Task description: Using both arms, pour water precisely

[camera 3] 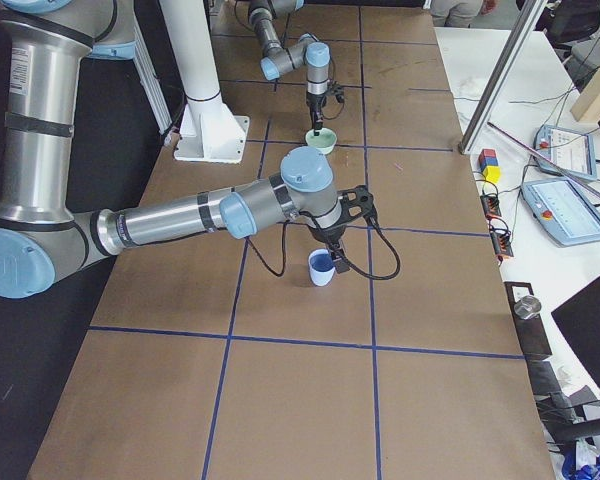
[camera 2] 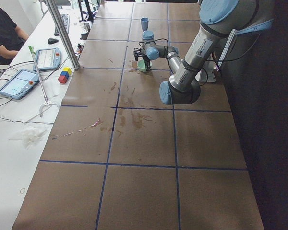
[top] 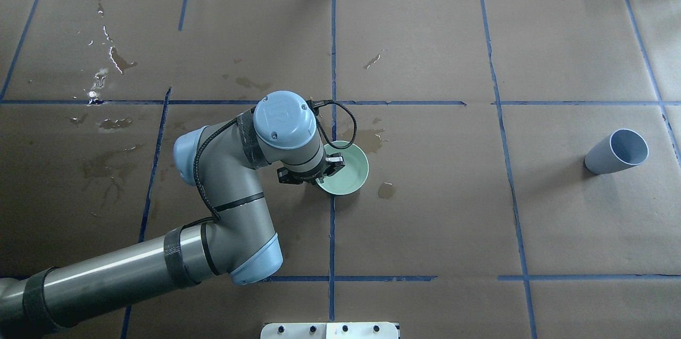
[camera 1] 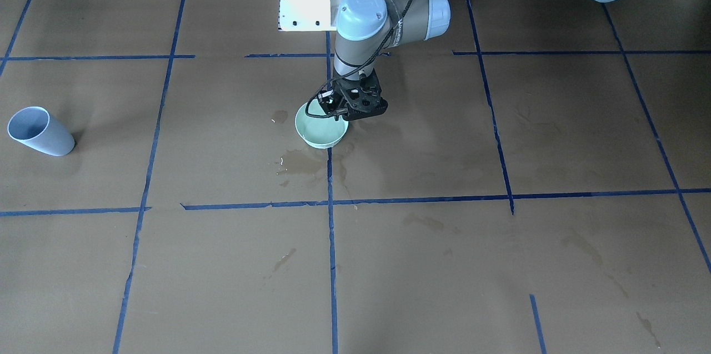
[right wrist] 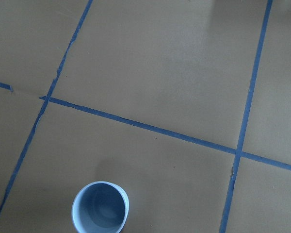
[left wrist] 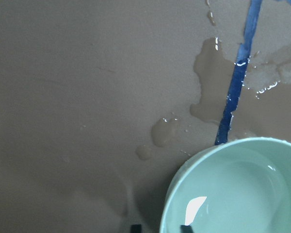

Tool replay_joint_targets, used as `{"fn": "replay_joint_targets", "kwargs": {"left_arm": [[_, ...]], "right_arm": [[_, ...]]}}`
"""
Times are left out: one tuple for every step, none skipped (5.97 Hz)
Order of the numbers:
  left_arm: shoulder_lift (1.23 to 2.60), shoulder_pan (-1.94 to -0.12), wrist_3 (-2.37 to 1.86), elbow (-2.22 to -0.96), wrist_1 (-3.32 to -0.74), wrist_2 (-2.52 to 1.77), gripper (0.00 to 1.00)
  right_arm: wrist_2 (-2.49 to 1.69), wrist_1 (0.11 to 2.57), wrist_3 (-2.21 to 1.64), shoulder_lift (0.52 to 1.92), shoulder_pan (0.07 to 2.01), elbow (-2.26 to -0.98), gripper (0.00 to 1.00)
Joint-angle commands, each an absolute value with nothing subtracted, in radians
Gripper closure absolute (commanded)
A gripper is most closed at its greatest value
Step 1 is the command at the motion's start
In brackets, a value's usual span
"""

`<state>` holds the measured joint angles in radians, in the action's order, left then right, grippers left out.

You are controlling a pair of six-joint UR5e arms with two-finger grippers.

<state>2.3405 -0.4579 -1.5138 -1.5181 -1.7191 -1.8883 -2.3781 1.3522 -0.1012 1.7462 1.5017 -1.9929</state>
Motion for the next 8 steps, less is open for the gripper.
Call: {"fn": "replay_joint_targets", "kwargs": {"left_arm": [[2.335, -0.475, -1.513, -1.534, -1.756, -1.891, 1.0], [2.312, -0.495, -1.514, -1.581, -1.756, -1.891, 1.0], [2.228, -0.527, -1.505, -1.67, -1.756, -1.917, 1.0], [2.147, -0.57, -1.496, -1.748, -1.755, -1.987, 1.0], [2.064, -0.607, -1.424, -1.814, -1.755, -2.037, 1.0], [1.957, -0.642, -1.32, -1.888, -1.758, -2.04, 1.0], [1.853, -0.696, -1.21, -1.94, -1.766, -2.075, 1.0], [1.788, -0.753, -1.116, -1.956, -1.767, -2.121, 1.0]], "right_arm": [[-2.394, 1.353, -0.103, 1.75, 1.503, -1.996, 0.0], [-2.395, 1.353, -0.103, 1.755, 1.503, -1.999, 0.0], [-2.395, 1.353, -0.104, 1.755, 1.503, -2.0, 0.0], [-2.395, 1.353, -0.103, 1.755, 1.503, -2.002, 0.0], [-2.396, 1.353, -0.104, 1.755, 1.505, -2.003, 0.0], [-2.402, 1.353, -0.104, 1.755, 1.505, -2.002, 0.0], [-2.416, 1.353, -0.104, 1.755, 1.505, -2.003, 0.0], [-2.424, 1.354, -0.104, 1.755, 1.505, -2.002, 0.0]]}}
